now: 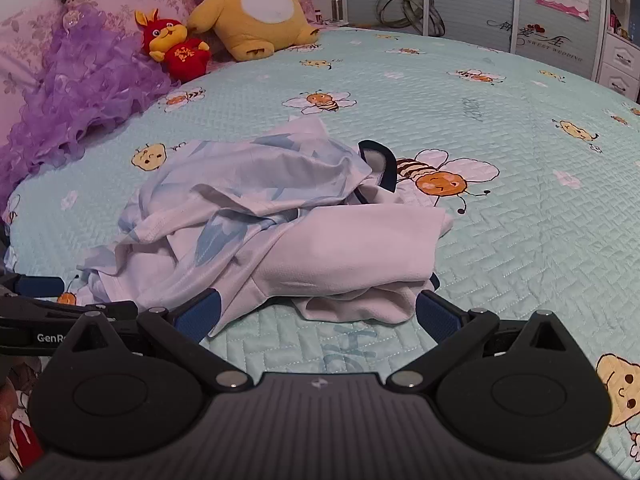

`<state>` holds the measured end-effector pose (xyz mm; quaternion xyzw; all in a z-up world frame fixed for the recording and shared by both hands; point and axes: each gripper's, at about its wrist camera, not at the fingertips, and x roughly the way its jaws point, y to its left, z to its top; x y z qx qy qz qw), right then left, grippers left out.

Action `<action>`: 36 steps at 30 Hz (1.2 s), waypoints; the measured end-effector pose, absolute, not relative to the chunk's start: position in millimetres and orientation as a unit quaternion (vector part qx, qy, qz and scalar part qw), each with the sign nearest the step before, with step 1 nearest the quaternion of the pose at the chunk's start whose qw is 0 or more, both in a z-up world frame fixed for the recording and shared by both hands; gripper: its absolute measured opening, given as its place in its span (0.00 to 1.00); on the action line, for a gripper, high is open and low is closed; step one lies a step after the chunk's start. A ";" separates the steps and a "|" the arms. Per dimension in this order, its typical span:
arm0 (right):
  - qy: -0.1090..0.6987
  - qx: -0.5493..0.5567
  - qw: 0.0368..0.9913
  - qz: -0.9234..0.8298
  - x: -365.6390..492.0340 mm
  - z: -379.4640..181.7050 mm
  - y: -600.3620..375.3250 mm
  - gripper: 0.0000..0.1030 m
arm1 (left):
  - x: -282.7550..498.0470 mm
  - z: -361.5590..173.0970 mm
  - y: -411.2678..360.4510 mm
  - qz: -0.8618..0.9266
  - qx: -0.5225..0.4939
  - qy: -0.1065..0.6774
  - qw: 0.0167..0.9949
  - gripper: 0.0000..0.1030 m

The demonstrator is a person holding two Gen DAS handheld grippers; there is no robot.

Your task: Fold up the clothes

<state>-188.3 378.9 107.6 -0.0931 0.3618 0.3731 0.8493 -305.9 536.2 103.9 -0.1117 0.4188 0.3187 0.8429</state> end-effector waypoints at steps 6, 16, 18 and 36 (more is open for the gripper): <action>0.361 -0.099 0.848 0.376 -187.7 103.3 382.3 0.99 | -304.4 101.9 539.7 0.322 -0.108 0.418 0.843 0.95; 0.361 -0.099 0.855 0.360 -171.1 92.5 385.7 0.99 | -300.2 103.1 540.2 0.308 -0.092 0.406 0.855 0.95; 0.356 -0.098 0.855 0.363 -168.8 90.9 385.5 0.99 | -300.2 106.1 538.5 0.292 -0.089 0.391 0.868 0.95; 0.384 -0.038 0.849 0.362 -133.8 62.7 398.3 0.99 | -257.2 94.0 628.3 0.255 -0.231 0.332 0.878 0.95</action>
